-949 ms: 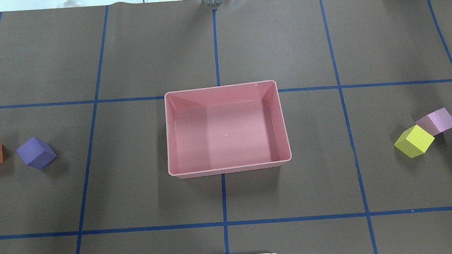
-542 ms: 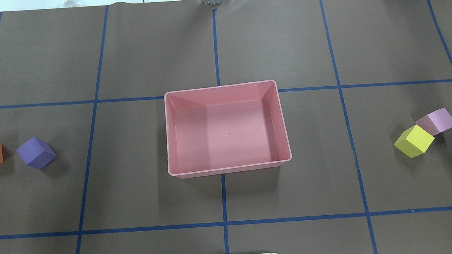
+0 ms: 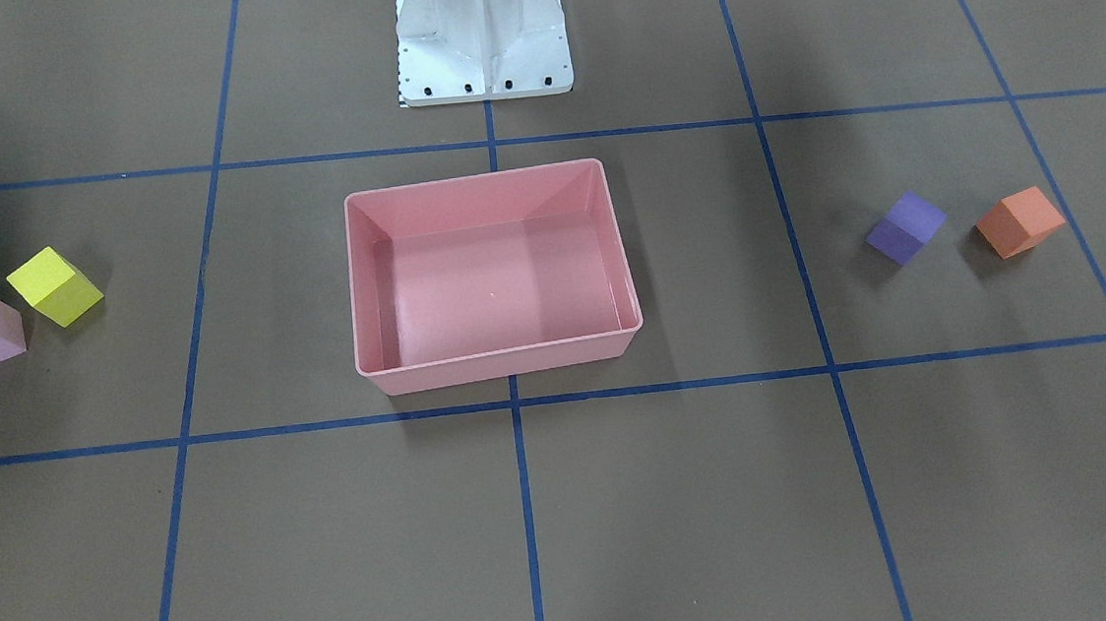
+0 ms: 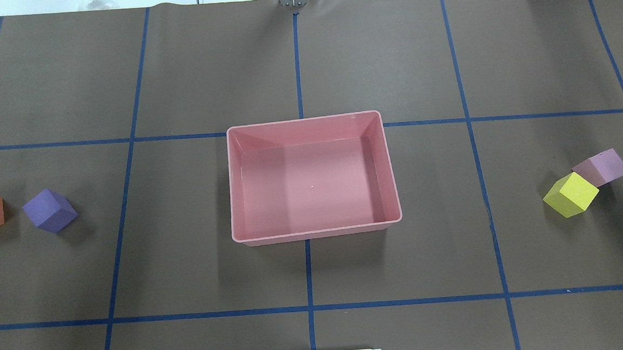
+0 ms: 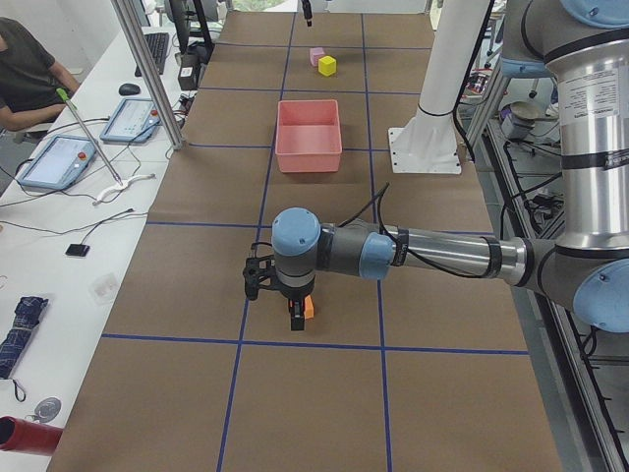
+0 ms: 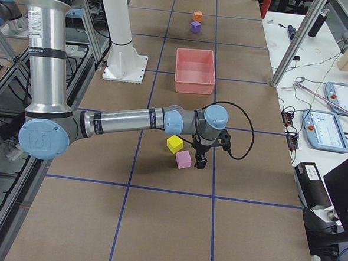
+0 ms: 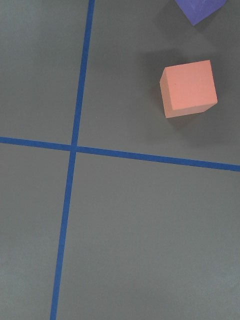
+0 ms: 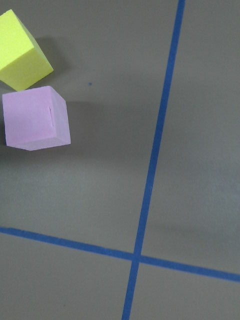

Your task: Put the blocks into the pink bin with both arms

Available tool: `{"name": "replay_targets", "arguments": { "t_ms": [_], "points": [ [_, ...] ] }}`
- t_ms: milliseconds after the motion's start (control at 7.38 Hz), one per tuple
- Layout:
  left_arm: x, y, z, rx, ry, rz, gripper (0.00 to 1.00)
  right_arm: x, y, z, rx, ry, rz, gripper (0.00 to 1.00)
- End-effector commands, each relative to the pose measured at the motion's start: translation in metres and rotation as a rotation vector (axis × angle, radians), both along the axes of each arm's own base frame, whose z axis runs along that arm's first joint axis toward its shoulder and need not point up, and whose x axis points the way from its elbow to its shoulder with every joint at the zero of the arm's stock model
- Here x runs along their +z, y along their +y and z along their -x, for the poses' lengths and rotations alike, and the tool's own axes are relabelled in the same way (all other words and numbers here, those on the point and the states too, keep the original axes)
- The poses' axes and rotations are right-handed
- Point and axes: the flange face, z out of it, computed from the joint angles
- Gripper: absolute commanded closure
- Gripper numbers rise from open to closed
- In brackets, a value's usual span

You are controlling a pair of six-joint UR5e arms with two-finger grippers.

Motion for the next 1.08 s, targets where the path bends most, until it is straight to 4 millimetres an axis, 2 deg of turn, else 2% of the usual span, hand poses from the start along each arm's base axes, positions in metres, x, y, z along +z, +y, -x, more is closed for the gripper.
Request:
{"name": "replay_targets", "arguments": {
  "t_ms": [0,136,542,678,949],
  "points": [
    [-0.006,-0.002,-0.003,0.005,0.022,-0.04,0.0,0.011,0.009,0.034,-0.064,0.027,-0.082,0.0],
    [-0.008,-0.003,-0.003,0.0,0.019,-0.057,0.0,0.023,0.013,0.044,-0.084,0.031,-0.057,0.0],
    [-0.013,-0.004,-0.003,-0.001,0.021,-0.066,0.0,0.022,0.016,0.075,-0.048,0.024,-0.022,0.03],
    [-0.013,-0.004,-0.003,-0.001,0.021,-0.067,0.0,0.032,0.017,0.075,-0.035,0.026,0.008,0.02],
    [-0.013,-0.004,-0.003,-0.001,0.021,-0.067,0.0,0.033,0.021,0.089,-0.013,0.037,0.054,0.02]
  ]
}}
